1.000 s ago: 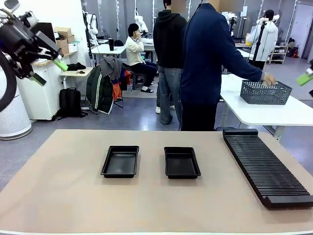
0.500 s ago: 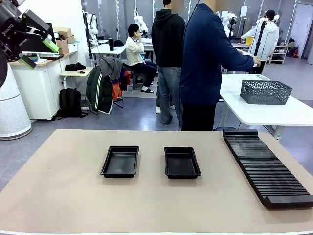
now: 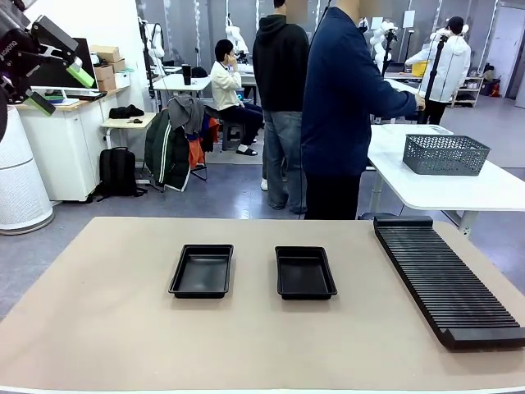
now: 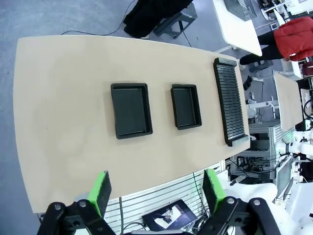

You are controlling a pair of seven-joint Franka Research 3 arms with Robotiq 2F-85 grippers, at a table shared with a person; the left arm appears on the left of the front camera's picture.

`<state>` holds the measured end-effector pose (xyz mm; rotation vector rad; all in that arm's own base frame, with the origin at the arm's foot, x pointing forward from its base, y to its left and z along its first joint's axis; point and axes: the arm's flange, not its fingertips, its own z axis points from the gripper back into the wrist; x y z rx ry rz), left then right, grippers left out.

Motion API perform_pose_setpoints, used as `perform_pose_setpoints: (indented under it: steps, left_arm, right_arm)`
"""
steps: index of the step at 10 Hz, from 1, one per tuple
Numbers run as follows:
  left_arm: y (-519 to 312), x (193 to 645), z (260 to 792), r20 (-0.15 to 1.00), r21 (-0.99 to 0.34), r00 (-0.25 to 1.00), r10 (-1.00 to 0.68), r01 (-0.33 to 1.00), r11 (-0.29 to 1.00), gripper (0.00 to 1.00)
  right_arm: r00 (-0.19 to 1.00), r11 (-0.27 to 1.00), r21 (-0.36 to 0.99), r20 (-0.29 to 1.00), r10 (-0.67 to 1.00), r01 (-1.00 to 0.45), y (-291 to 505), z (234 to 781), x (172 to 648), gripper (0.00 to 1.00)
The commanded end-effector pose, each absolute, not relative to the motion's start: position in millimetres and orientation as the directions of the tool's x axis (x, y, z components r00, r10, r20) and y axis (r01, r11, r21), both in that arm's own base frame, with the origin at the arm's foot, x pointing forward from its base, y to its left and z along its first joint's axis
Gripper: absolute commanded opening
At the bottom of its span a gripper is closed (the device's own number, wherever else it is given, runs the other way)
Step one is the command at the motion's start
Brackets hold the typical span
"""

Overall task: Inspect and transfer BCBs to ESD trays.
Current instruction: Pick up the Blank PCB from the PCB Rack and place it in the left ESD tray.

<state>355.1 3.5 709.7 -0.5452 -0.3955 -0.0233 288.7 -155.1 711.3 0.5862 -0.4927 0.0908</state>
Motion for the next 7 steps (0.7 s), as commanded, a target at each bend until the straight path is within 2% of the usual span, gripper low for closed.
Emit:
perform_pose_setpoints:
  steps: [1,2,7]
  left_arm:
    - [1.9,342.8,704.9,0.327,-0.483,0.935,0.138,0.04,0.875,1.0]
    - [4.5,339.4,705.6,0.301,-0.454,0.941,0.155,-0.002,0.891,1.0]
    - [-10.4,338.0,722.6,0.296,-0.351,0.949,0.106,0.005,0.936,1.0]
  right_arm:
    - [0.876,0.83,0.503,0.481,-0.038,-0.24,-148.8,714.3,285.7,1.0]
    - [0.876,0.83,0.503,0.481,-0.038,-0.24,-148.8,714.3,285.7,1.0]
    - [0.876,0.83,0.503,0.481,-0.038,-0.24,-148.8,714.3,285.7,1.0]
